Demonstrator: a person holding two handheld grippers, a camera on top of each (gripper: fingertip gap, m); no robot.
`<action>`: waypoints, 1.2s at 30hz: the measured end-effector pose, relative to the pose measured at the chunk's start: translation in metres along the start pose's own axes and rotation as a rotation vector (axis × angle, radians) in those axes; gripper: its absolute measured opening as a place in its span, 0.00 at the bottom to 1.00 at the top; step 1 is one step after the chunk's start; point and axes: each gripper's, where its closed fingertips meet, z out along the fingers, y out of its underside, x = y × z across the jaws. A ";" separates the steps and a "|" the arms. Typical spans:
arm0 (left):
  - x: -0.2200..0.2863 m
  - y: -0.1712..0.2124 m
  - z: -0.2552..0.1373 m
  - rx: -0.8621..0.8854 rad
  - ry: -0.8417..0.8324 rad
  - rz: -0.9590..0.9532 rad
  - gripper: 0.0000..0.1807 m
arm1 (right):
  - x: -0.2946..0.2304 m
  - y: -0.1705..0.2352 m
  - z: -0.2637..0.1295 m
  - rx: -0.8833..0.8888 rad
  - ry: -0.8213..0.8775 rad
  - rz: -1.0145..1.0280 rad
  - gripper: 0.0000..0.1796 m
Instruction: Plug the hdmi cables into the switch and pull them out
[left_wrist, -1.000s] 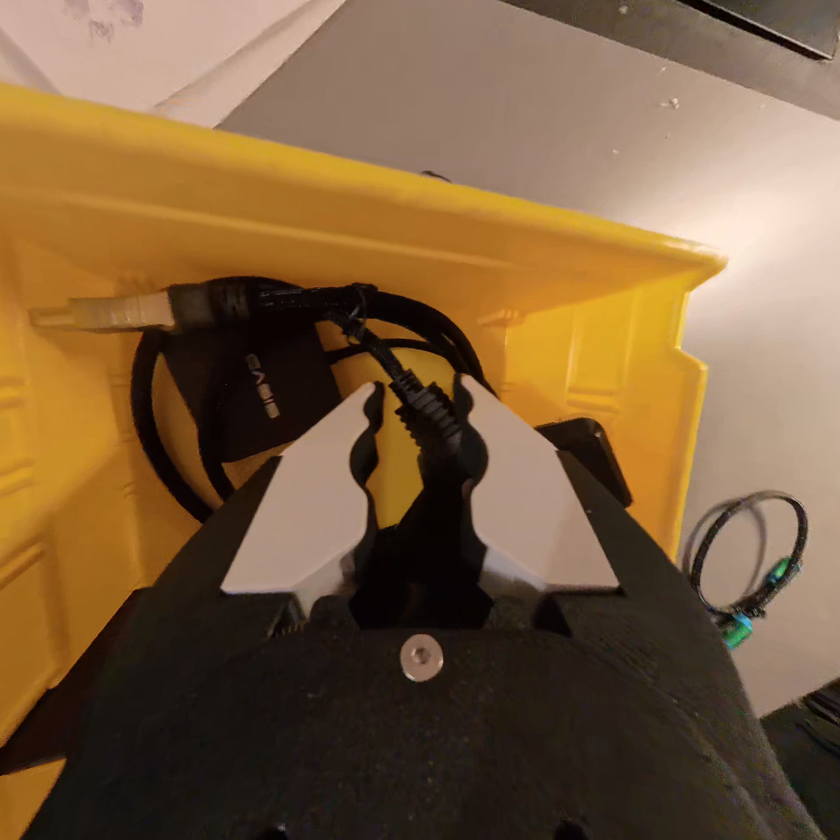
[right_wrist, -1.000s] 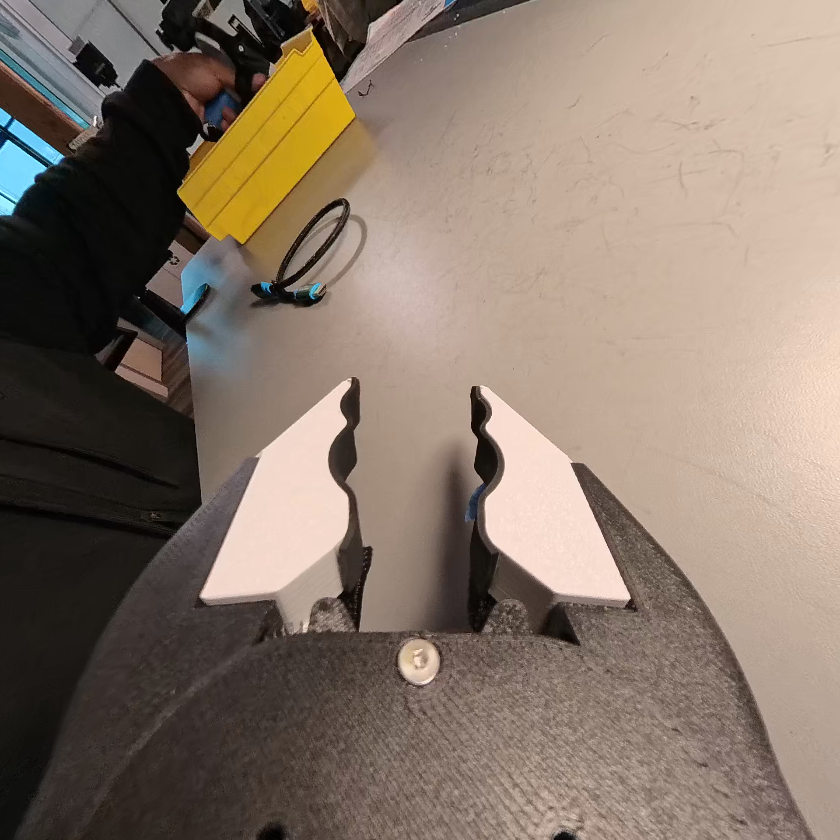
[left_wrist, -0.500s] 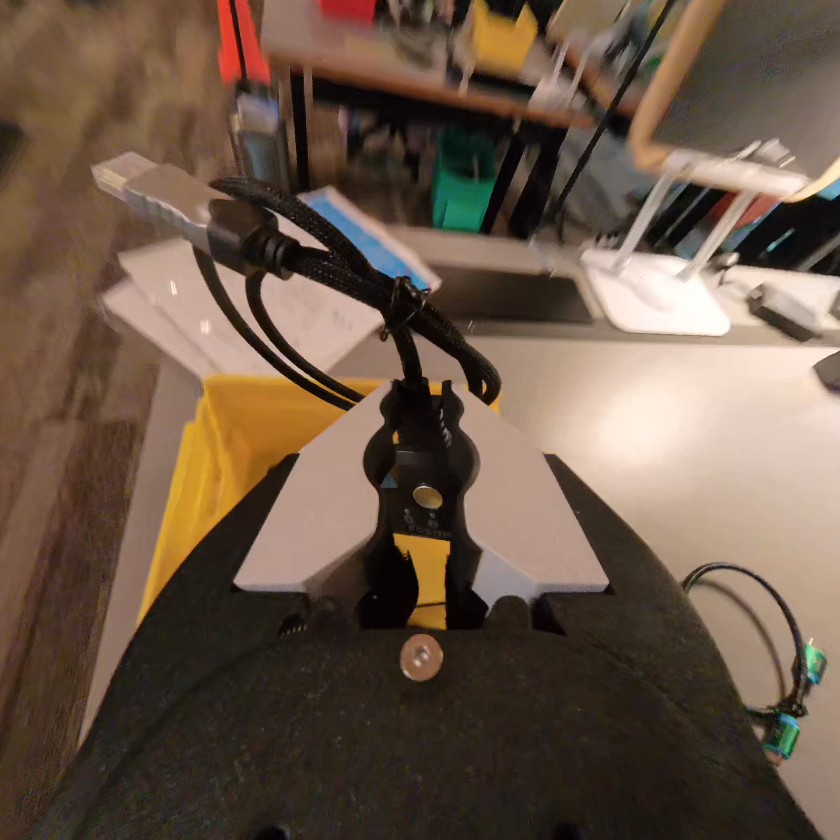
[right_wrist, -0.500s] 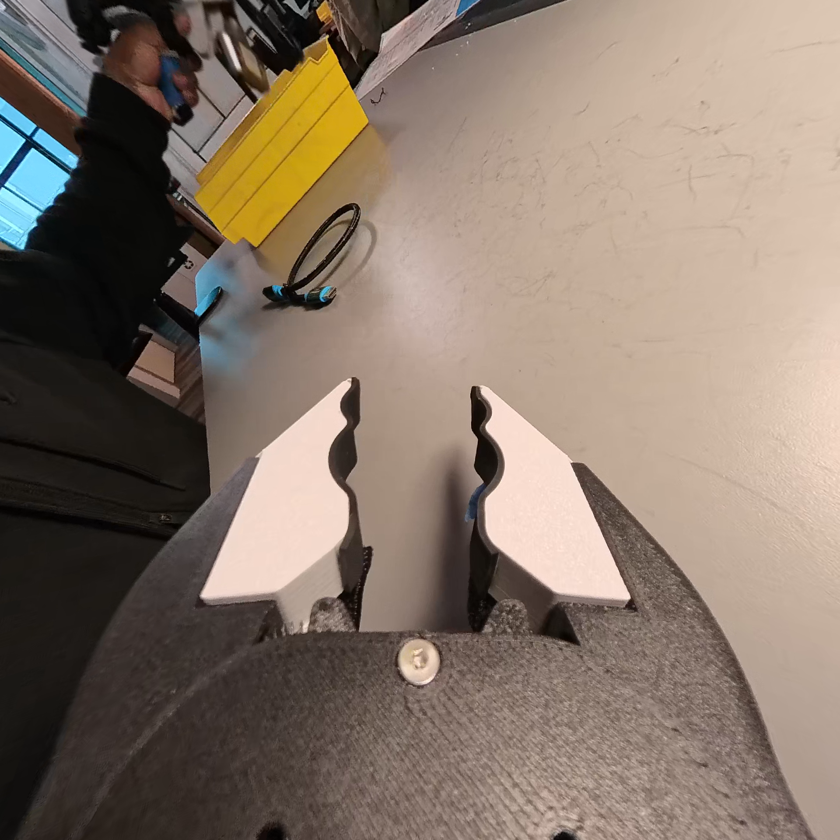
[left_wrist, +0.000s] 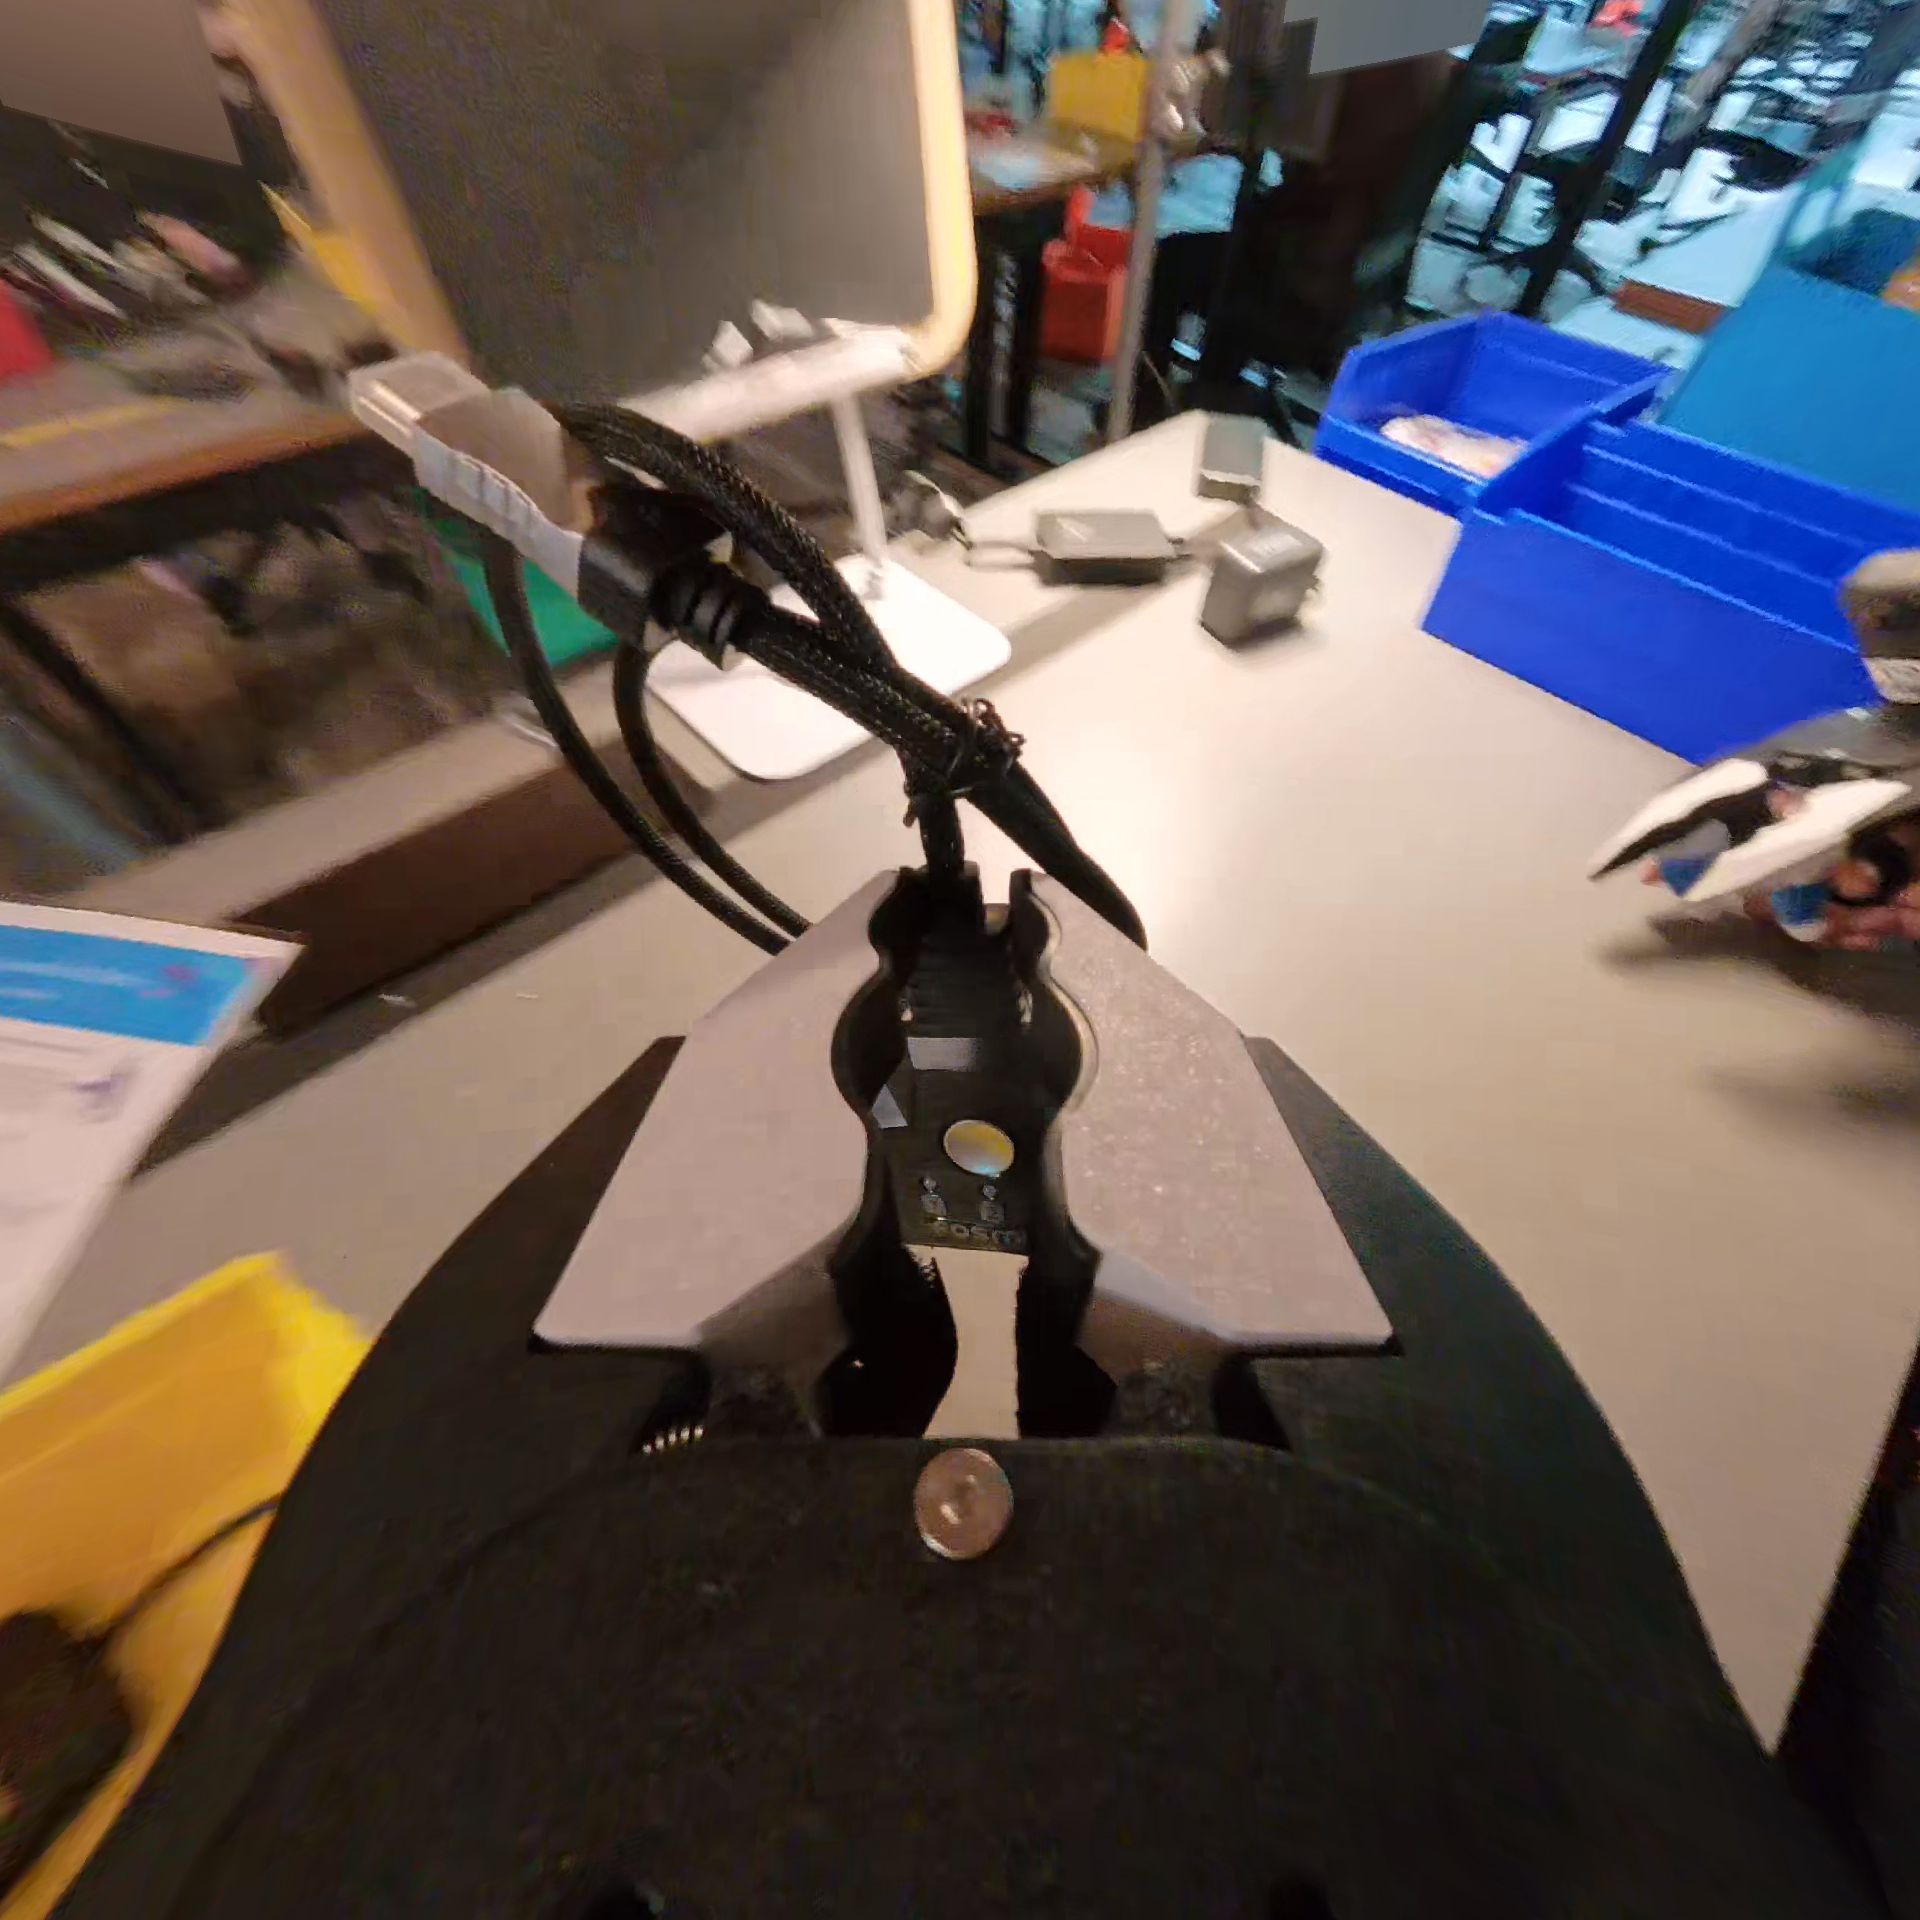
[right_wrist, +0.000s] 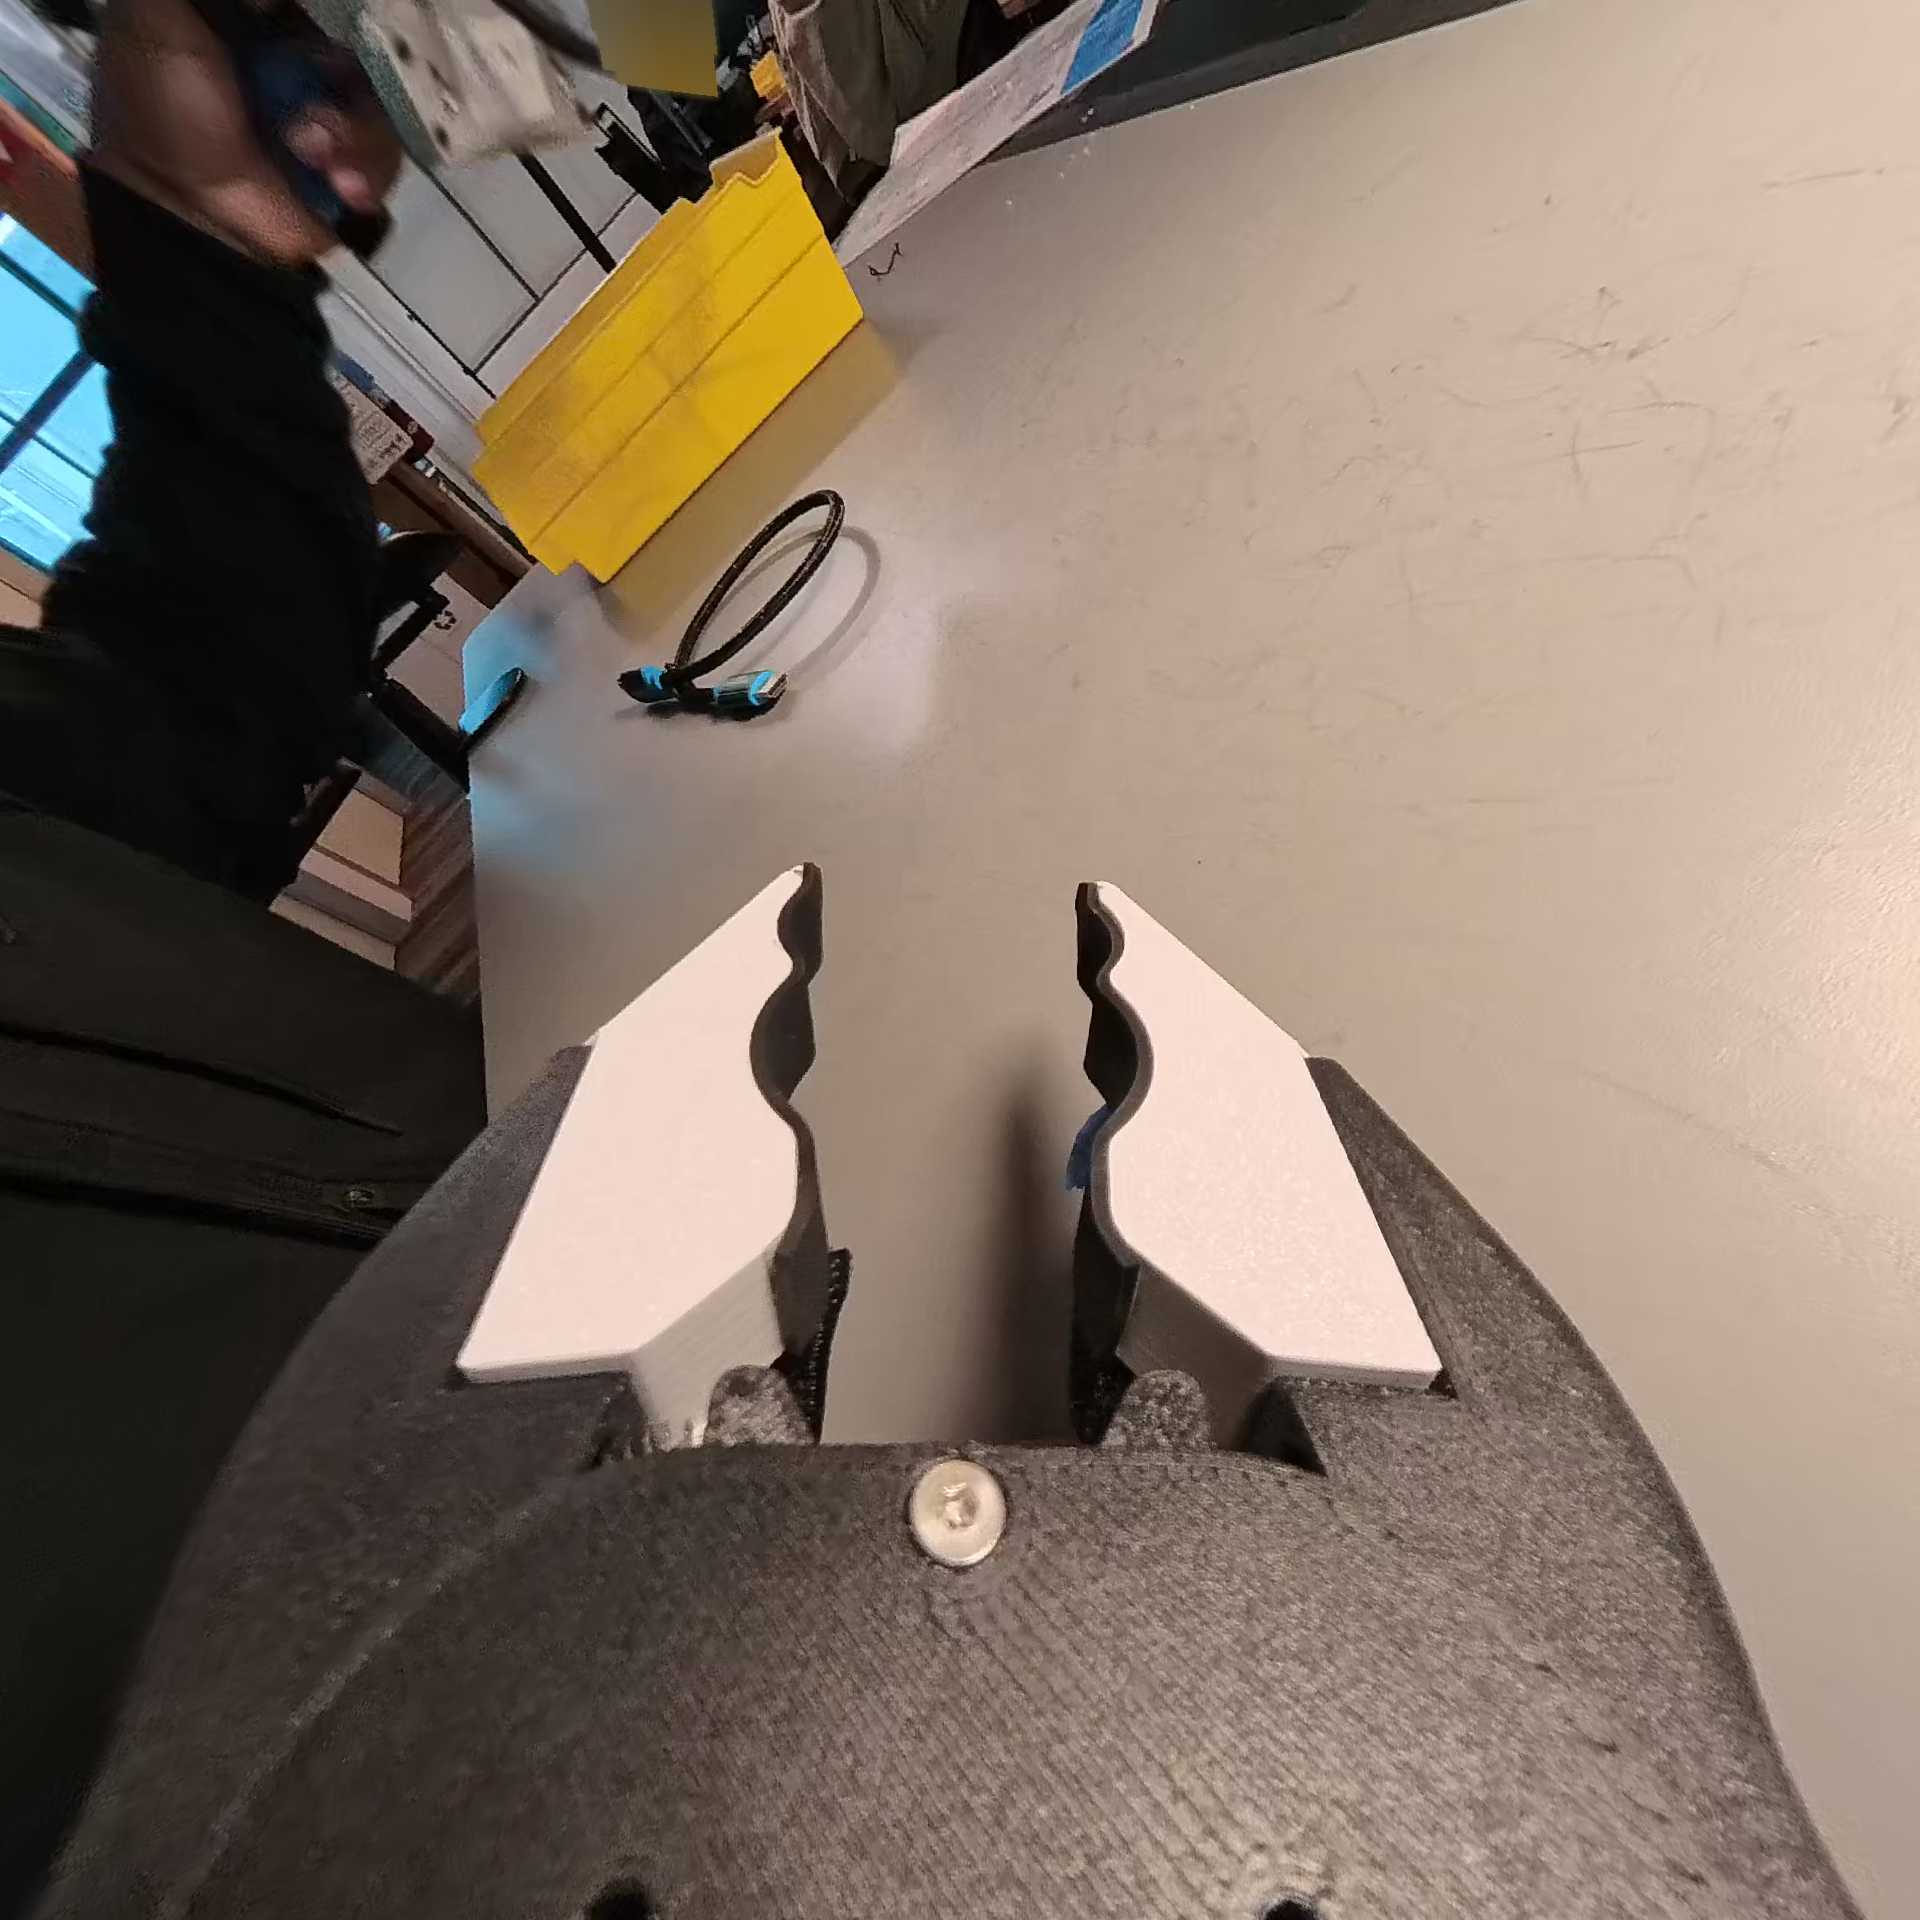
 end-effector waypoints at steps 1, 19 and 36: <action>0.010 0.015 0.017 -0.027 0.042 -0.025 0.09 | -0.001 0.000 -0.001 0.004 -0.002 -0.003 0.28; 0.177 0.116 0.221 -0.439 0.318 0.098 0.09 | -0.005 -0.002 -0.004 0.024 -0.008 -0.032 0.28; 0.144 0.097 0.184 -0.245 0.222 -0.020 0.34 | 0.007 -0.030 -0.013 0.162 0.176 -0.239 0.00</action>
